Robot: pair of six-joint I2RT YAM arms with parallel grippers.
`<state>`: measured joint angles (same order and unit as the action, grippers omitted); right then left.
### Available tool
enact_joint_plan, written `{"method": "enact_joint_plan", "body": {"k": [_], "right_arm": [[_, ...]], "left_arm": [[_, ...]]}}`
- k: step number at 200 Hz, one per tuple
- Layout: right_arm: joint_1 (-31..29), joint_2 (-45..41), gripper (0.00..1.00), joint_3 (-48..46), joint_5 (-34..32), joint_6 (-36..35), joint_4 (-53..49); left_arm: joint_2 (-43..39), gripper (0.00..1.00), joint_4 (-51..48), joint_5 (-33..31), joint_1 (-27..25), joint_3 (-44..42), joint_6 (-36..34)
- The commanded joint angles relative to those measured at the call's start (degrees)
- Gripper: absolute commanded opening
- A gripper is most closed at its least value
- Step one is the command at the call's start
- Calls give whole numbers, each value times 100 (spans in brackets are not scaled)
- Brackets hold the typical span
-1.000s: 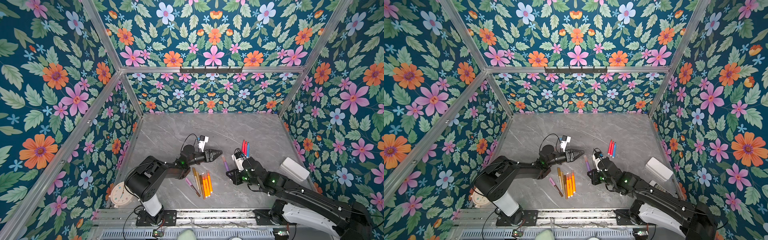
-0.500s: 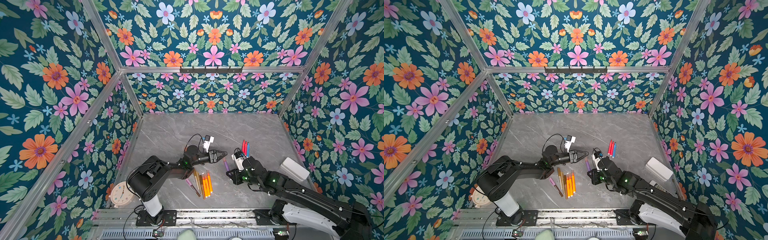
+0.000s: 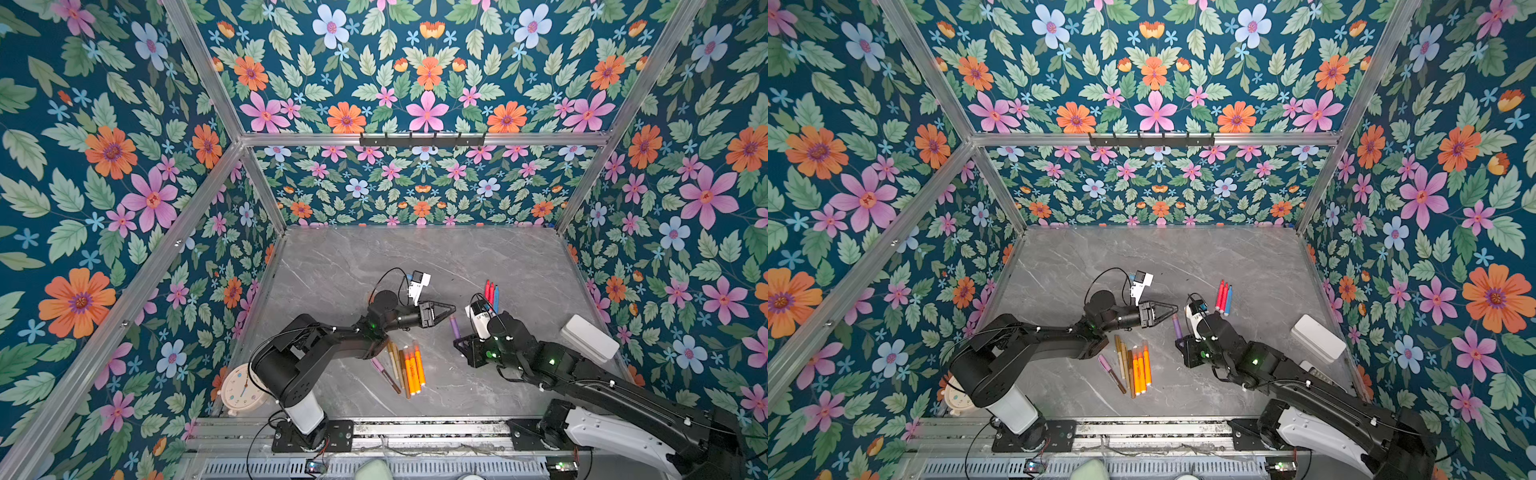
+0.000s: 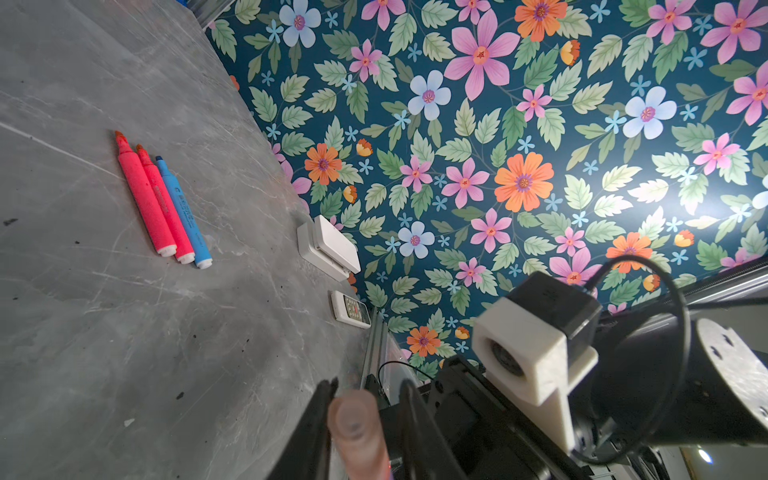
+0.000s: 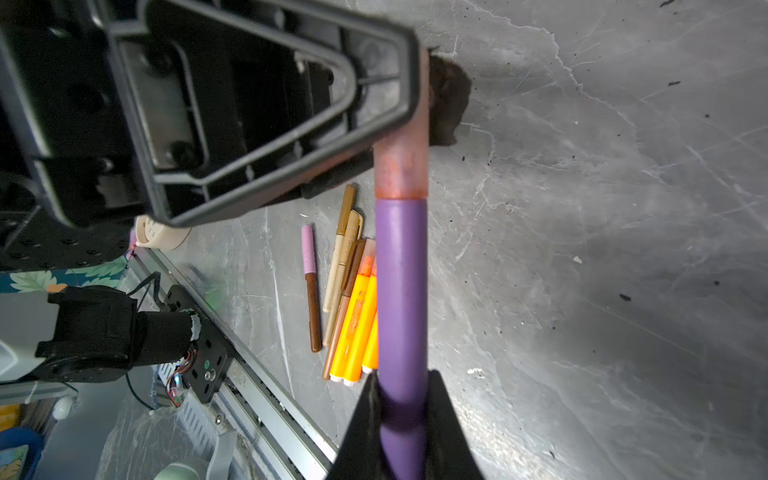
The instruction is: Open the pen caps
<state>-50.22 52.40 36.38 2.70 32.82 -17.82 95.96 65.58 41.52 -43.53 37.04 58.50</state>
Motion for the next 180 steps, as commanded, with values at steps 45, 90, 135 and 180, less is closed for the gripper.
{"method": "enact_joint_plan", "body": {"k": [45,90,135,180], "right_arm": [[14,60,0,53,-138,-56,8],[56,-1,0,20,-172,-69,-37],[123,-98,0,-7,-213,-69,-95],[148,-95,0,-85,-79,-32,17]], "left_arm": [[45,26,156,292,-30,118,-41],[122,32,209,357,-85,159,-23],[212,30,217,408,-129,220,-9],[179,28,165,374,-125,241,-58]]}}
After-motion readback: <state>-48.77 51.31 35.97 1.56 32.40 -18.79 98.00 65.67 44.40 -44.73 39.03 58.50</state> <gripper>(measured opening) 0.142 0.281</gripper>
